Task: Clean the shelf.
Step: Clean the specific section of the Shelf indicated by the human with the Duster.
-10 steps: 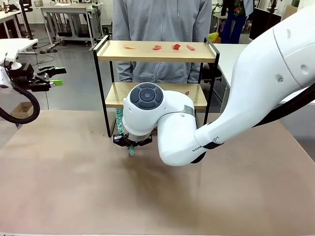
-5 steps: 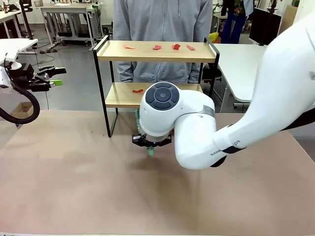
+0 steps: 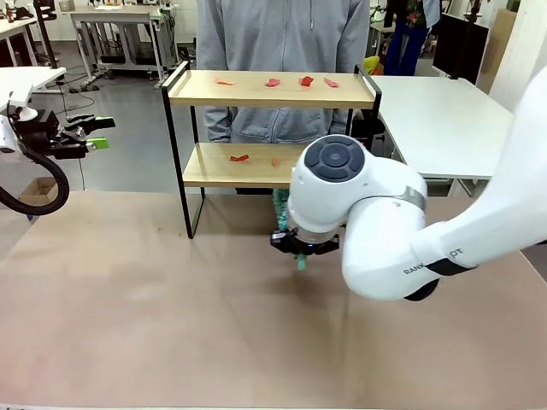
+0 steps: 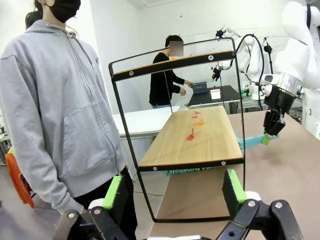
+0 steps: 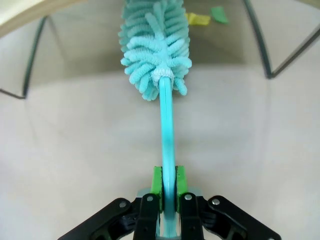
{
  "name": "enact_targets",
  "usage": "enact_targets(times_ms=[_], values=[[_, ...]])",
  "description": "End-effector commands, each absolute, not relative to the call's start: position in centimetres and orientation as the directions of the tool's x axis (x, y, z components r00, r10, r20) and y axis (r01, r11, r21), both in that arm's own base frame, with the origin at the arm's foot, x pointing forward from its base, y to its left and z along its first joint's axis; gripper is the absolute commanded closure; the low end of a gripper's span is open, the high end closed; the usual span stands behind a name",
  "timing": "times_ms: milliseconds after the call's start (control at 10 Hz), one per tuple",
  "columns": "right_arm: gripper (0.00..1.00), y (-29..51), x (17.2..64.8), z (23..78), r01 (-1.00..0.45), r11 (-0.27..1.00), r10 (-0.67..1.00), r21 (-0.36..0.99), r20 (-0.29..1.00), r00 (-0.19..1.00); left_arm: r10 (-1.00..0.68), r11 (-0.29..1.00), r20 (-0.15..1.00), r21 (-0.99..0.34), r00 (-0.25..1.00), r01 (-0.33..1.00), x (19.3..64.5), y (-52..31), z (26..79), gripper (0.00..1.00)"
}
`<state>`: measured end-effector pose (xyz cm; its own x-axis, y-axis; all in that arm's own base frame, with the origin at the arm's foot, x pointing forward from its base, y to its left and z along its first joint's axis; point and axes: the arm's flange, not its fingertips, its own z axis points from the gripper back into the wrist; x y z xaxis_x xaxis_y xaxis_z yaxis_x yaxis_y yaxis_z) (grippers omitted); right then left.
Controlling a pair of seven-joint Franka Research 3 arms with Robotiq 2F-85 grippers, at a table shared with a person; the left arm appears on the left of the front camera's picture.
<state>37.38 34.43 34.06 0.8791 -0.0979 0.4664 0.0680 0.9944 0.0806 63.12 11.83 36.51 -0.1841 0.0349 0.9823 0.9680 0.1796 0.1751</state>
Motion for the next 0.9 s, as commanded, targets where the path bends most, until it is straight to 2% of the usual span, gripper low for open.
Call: enact_targets(times_ms=[0, 400, 600, 700, 800], values=[[0.87, 29.8, 36.7, 36.6, 0.099, 0.993, -0.118, 0.065, 0.434, 0.893, 0.028, 0.172, 0.983, 0.176, -0.183, 0.969, 62.9, 11.8, 36.7, 0.0], [0.87, 24.8, 35.5, 37.7, 0.186, 0.982, -0.158, -0.027, 0.418, 0.894, 0.028, 0.172, 0.983, 0.176, -0.183, 0.969, 62.9, 11.8, 36.7, 0.0], [0.87, 25.8, 34.0, 38.8, 0.174, 0.984, -0.129, -0.04, 0.518, 0.846, 0.028, 0.172, 0.983, 0.176, -0.183, 0.969, 62.9, 11.8, 36.7, 0.0], [0.87, 25.4, 36.3, 36.3, 0.186, 0.983, -0.163, -0.008, 0.444, 0.881, 0.028, 0.172, 0.983, 0.176, -0.183, 0.969, 62.9, 11.8, 36.7, 0.0], [0.87, 25.4, 36.3, 36.3, 0.186, 0.983, -0.163, -0.008, 0.444, 0.881, 0.028, 0.172, 0.983, 0.176, -0.183, 0.969, 62.9, 11.8, 36.7, 0.0]])
